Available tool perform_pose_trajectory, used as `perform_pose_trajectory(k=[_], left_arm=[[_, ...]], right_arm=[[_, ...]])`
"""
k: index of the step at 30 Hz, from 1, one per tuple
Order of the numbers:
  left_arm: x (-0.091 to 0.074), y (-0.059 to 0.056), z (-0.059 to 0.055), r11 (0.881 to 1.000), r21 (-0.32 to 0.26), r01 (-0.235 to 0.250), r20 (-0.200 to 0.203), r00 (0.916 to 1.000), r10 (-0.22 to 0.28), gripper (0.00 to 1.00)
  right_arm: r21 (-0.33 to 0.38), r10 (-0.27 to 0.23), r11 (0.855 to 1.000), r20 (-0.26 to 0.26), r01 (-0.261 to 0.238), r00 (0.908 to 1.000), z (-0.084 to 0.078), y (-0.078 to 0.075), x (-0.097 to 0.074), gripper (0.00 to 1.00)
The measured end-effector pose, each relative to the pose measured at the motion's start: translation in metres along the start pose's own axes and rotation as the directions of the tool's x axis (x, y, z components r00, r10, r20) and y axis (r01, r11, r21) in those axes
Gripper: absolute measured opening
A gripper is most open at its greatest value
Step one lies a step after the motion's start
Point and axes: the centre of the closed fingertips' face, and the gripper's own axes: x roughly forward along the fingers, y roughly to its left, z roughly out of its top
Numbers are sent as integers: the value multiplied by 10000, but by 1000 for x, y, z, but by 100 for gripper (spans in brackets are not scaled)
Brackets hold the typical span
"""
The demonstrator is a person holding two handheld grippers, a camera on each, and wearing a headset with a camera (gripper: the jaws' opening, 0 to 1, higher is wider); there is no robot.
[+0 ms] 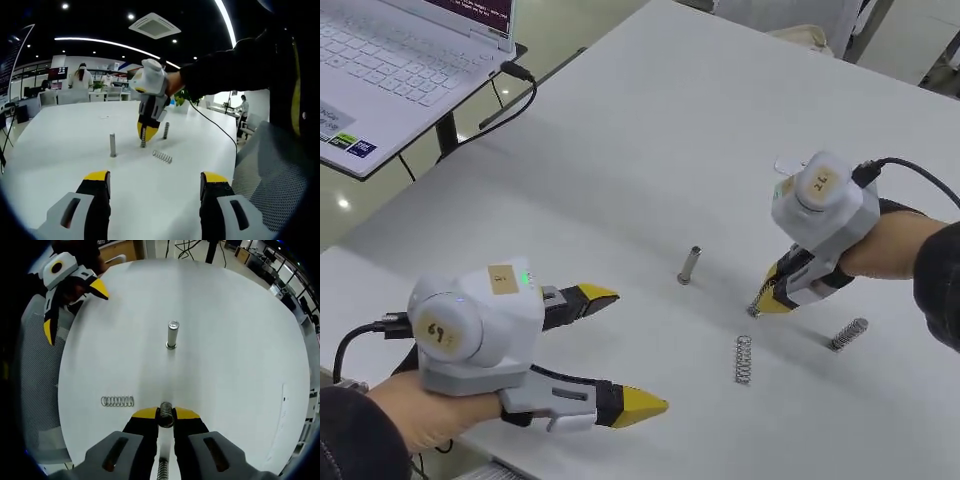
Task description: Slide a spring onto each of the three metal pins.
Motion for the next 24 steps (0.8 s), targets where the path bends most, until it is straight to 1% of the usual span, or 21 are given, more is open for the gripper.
perform_pose_trajectory(k=[21, 24], left_arm=[[-2, 0, -1, 10000, 30, 1, -104, 9999, 0, 69], [-2, 0, -1, 10000, 38, 14, -114, 9999, -13, 69]], right_arm=[[206, 27, 9998, 186, -31, 9998, 1, 3, 4, 9], [214, 36, 9998, 236, -41, 9997, 0, 5, 4, 13]])
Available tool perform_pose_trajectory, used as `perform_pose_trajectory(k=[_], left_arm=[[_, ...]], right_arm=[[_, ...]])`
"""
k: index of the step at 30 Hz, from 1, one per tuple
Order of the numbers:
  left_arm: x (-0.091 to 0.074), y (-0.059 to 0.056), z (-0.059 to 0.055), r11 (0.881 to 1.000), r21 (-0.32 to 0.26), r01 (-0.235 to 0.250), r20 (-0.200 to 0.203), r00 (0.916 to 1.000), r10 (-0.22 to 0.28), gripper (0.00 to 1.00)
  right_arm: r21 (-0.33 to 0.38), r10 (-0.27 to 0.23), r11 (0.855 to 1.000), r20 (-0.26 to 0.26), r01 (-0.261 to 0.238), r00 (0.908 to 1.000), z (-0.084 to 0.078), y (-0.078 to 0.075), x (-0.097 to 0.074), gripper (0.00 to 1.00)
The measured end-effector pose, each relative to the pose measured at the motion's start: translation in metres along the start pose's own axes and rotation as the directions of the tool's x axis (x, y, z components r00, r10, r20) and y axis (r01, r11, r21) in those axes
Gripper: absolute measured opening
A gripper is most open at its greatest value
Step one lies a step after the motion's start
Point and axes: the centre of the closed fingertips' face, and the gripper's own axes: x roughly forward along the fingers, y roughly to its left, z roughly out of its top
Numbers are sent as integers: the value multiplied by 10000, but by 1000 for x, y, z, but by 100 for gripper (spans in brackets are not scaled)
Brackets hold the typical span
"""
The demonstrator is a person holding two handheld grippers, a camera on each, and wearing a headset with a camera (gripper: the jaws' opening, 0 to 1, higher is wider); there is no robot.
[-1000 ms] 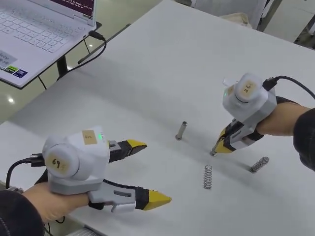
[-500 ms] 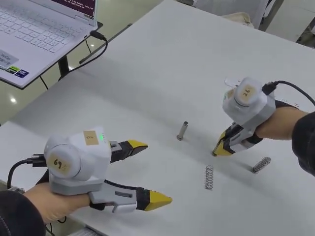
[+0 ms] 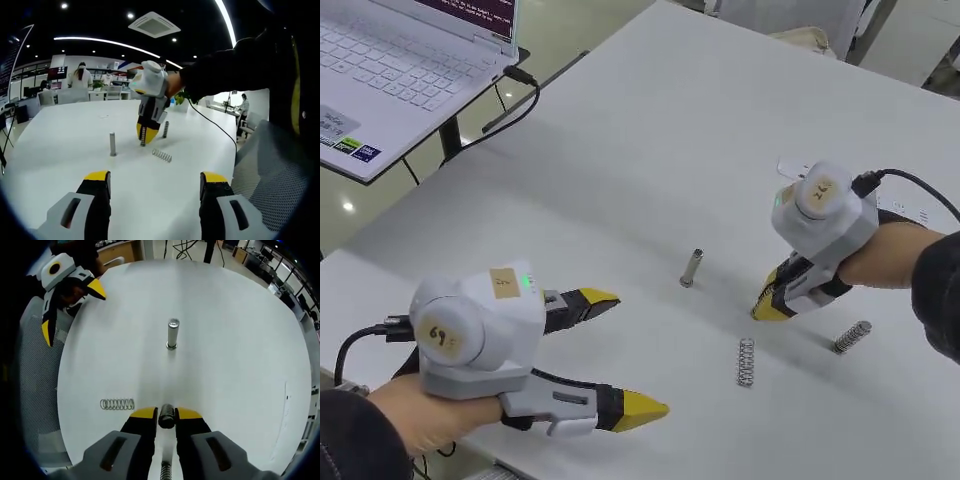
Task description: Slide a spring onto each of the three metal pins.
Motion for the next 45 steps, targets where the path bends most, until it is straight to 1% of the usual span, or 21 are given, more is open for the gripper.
perform_pose_trajectory(k=[1, 3, 5, 7, 11, 24, 32, 40, 45], left_arm=[[0, 0, 0, 10000, 7, -2, -8, 10000, 2, 69], [0, 0, 0, 10000, 2, 20, -10, 10000, -20, 69], [0, -1, 0, 10000, 30, 31, -40, 10000, -31, 69], [1, -1, 0, 10000, 32, 51, -54, 10000, -50, 69], [1, -2, 0, 10000, 44, 77, -77, 9999, -76, 69], [3, -3, 7, 9997, 193, 145, -156, 9998, -142, 68], [6, -5, 14, 9991, 371, 227, -185, 9996, -220, 67], [7, -5, 22, 9985, 483, 246, -240, 9994, -234, 67], [9, -8, 25, 9979, 575, 306, -269, 9992, -291, 66]], right_arm=[[-4, -1, 10000, -8, 1, 10000, 0, 0, 0, 15], [-27, -62, 10000, -3, 62, 10000, -1, -1, -2, 16], [58, -72, 10000, 122, 72, 9999, -1, -1, -4, 17], [51, -167, 9998, 172, 166, 9997, -1, -2, -6, 19], [144, -208, 9997, 261, 204, 9994, -3, -2, -10, 22], [403, -521, 9980, 801, 490, 9954, -2, 1, -27, 23], [495, -833, 9957, 1112, 782, 9903, 0, 3, -41, 24], [536, -1147, 9927, 1480, 1078, 9823, 3, 7, -57, 24], [579, -1334, 9905, 1724, 1251, 9760, 3, 12, -67, 24]])
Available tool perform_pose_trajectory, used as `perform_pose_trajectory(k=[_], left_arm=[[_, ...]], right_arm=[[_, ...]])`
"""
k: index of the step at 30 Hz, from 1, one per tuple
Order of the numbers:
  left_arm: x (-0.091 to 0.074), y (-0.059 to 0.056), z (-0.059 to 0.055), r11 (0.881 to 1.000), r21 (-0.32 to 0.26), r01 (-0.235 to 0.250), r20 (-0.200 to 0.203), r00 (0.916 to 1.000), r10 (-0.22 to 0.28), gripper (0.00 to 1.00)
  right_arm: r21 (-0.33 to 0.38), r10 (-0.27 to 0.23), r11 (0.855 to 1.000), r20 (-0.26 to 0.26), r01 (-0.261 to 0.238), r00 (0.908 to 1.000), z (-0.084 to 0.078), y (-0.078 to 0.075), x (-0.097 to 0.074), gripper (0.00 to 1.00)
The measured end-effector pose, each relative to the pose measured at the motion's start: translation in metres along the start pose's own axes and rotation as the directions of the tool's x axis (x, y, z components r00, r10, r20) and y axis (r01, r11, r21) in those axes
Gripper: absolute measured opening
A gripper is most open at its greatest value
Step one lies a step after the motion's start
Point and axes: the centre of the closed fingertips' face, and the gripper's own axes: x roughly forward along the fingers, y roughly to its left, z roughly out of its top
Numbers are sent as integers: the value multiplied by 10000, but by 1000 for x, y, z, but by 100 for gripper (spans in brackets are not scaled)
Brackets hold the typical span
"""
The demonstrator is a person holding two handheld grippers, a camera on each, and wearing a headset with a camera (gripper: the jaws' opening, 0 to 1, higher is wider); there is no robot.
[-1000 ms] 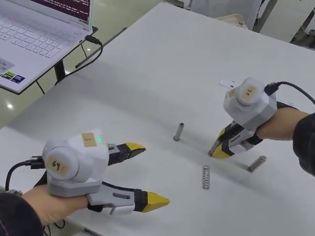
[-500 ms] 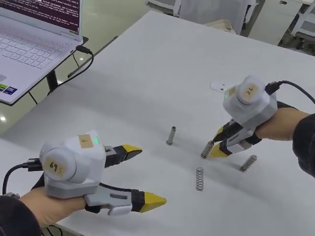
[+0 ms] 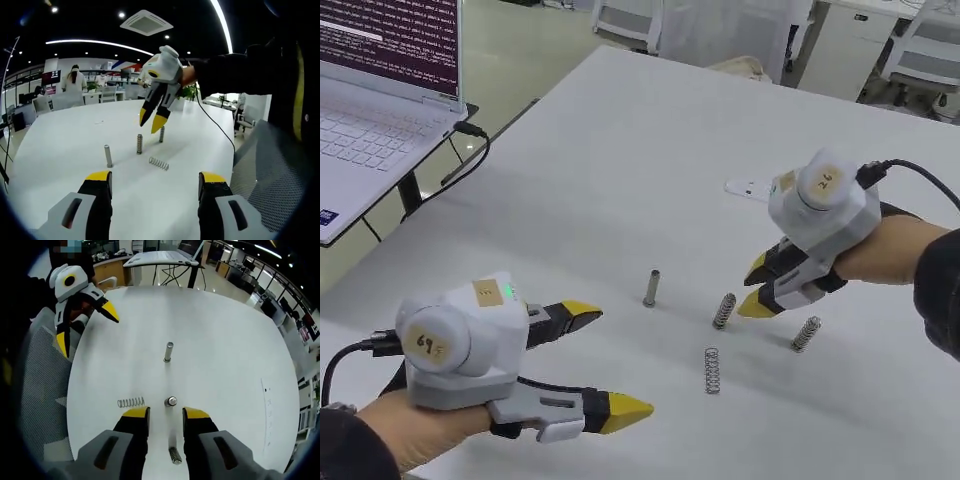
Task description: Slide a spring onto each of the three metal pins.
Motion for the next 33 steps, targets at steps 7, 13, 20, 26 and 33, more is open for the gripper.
perform_pose_trajectory(k=[7, 13, 20, 26, 33], left_arm=[[1, -3, 2, 9999, 92, 76, -57, 10000, -75, 66], [1, -6, 3, 9998, 183, 123, -73, 9999, -121, 66], [-3, -9, 4, 9996, 245, 117, -51, 9999, -115, 66], [-8, -10, 4, 9996, 283, 64, -27, 10000, -64, 66], [-13, -13, 4, 9996, 284, 11, 31, 10000, -12, 66]], right_arm=[[88, -66, 9999, 200, 64, 9998, -6, 16, -6, 24], [218, -17, 9998, 122, 14, 9999, -17, 26, -6, 24], [406, 164, 9990, 173, -171, 9997, -21, 46, -1, 24], [625, 327, 9974, 325, -347, 9989, -20, 62, 6, 25], [1107, 401, 9928, 444, -448, 9982, -19, 76, 21, 25]])
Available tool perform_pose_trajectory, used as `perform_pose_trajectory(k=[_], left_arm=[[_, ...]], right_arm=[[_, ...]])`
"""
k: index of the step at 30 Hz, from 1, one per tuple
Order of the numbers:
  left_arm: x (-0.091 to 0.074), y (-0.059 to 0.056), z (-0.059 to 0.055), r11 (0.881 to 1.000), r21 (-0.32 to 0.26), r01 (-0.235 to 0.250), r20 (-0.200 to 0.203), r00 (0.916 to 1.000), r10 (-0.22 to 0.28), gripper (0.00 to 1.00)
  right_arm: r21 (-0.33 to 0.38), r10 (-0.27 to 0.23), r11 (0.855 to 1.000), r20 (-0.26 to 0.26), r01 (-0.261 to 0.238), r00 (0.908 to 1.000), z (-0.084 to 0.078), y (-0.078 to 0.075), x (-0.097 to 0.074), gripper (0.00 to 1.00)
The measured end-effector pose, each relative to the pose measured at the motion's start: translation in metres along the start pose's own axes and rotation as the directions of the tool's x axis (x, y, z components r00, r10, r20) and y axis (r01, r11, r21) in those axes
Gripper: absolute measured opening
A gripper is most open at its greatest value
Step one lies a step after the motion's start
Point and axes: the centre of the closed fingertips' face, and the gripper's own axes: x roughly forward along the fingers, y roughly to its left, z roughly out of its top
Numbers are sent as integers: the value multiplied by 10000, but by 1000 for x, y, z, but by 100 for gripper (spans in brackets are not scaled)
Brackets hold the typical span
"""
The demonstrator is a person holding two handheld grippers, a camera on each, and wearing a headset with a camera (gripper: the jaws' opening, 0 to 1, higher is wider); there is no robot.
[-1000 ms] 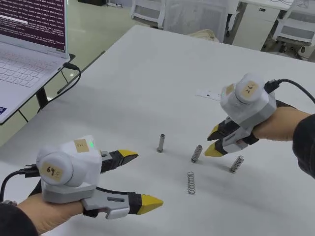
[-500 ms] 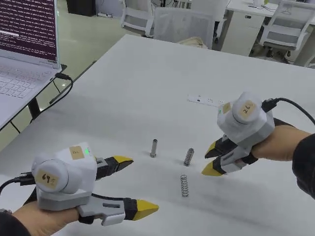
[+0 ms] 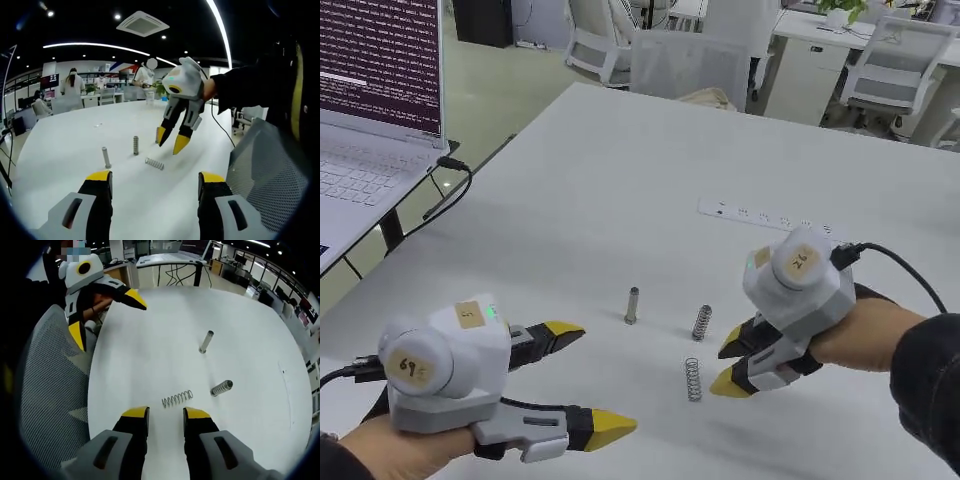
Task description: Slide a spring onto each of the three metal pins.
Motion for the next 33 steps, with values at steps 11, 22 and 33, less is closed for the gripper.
perform_pose_trajectory(k=[11, 22, 33], left_arm=[[-4, 0, -5, 9999, -120, -92, 25, 10000, 92, 66], [-5, 2, -7, 9996, -206, -169, 38, 9998, 170, 65], [-7, 3, -9, 9994, -273, -221, 29, 9998, 221, 65]], right_arm=[[1239, -374, 9917, 174, 349, 9991, -5, 3, 26, 25], [2532, -1134, 9617, 192, 1049, 9934, -5, -11, 40, 24], [2619, -1447, 9549, -10, 1399, 9895, -6, -15, 48, 20]])
